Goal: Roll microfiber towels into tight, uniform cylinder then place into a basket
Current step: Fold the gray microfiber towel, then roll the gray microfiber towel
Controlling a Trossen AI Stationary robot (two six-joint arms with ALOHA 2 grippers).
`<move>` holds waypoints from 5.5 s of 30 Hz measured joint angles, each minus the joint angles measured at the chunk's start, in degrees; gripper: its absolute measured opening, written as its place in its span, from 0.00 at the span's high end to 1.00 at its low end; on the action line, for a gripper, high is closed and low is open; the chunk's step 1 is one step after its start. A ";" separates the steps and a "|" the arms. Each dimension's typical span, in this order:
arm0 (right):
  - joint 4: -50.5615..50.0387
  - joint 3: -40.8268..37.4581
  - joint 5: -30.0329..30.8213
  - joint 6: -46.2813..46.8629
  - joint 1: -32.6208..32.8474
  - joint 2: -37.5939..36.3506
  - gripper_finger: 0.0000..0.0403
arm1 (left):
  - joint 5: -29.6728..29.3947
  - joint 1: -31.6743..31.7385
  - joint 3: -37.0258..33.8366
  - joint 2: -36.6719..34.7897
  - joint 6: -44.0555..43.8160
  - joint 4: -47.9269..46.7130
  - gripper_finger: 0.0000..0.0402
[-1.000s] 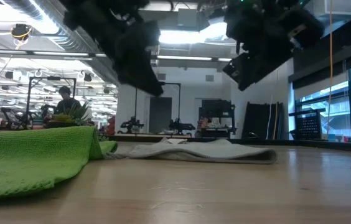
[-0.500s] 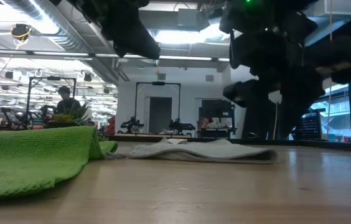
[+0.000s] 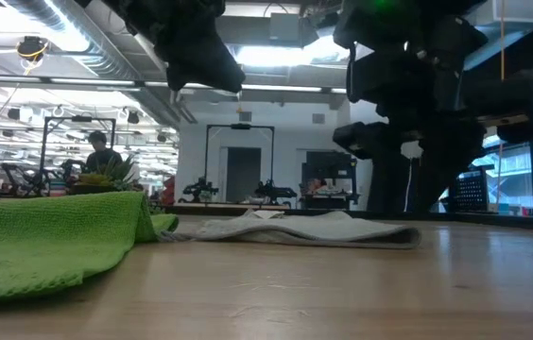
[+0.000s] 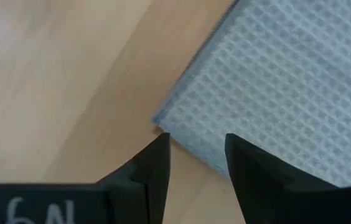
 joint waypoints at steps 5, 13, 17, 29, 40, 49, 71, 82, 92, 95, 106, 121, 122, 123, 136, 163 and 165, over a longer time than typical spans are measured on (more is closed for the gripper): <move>0.54 0.02 0.23 -3.22 -0.02 2.58 0.62 | 0.00 -0.08 0.00 0.01 -0.06 -0.01 0.75; 2.08 0.42 0.10 -1.80 -0.06 7.11 0.62 | 0.00 -0.08 0.00 0.02 -0.09 0.01 0.75; 3.40 0.39 -0.19 1.07 -0.04 7.43 0.62 | 0.00 -0.08 0.00 0.02 -0.15 0.03 0.75; 4.21 0.24 1.05 2.75 -1.05 7.38 0.96 | -0.02 -0.08 0.00 0.02 -0.26 0.02 0.75; 3.63 0.02 5.51 4.18 -5.01 0.12 0.98 | 0.00 -0.08 0.02 0.02 -0.22 0.01 0.75; 5.04 0.12 7.35 10.78 -11.29 -3.32 0.99 | 0.33 -0.10 0.02 0.04 -0.11 -0.01 0.75; 7.05 0.28 15.75 24.42 -29.53 -3.19 0.99 | 0.44 -0.09 0.02 0.04 -1.57 -0.01 0.75; 3.74 0.28 16.32 29.58 -30.25 -3.19 0.99 | 0.44 -0.10 0.02 0.04 -1.57 -0.01 0.75; 4.64 0.07 16.41 28.31 -30.27 -3.17 0.80 | 0.42 -0.10 0.02 0.04 -1.31 -0.03 0.75; 5.50 0.07 16.57 29.78 -30.27 -3.17 0.72 | 0.42 -0.10 0.02 0.04 -1.19 -0.03 0.75; -7.16 5.62 -3.81 29.76 -30.44 -3.64 0.57 | -0.61 1.64 0.13 2.72 -1.81 -0.04 0.75; 15.04 -5.66 7.55 25.44 -28.45 -2.96 0.59 | 0.63 2.72 0.13 7.50 -3.04 0.42 0.75; 15.74 -6.40 7.63 25.37 -28.45 -2.68 0.59 | 0.63 2.72 0.13 7.50 -3.05 0.52 0.75; 15.99 -7.16 7.66 25.52 -28.45 -2.20 0.59 | 0.63 2.72 0.13 7.52 -3.06 0.26 0.75; 15.80 -11.76 -1.47 32.67 -22.95 -0.66 0.59 | 0.57 1.97 0.08 7.55 2.95 -1.85 0.75; 9.08 -5.07 5.15 11.46 -6.31 -4.67 0.59 | 0.61 0.64 -0.02 8.17 7.73 -6.38 0.75; 9.17 -5.39 6.56 11.70 -6.36 -3.83 0.59 | 0.61 0.64 -0.02 8.17 7.67 -6.37 0.75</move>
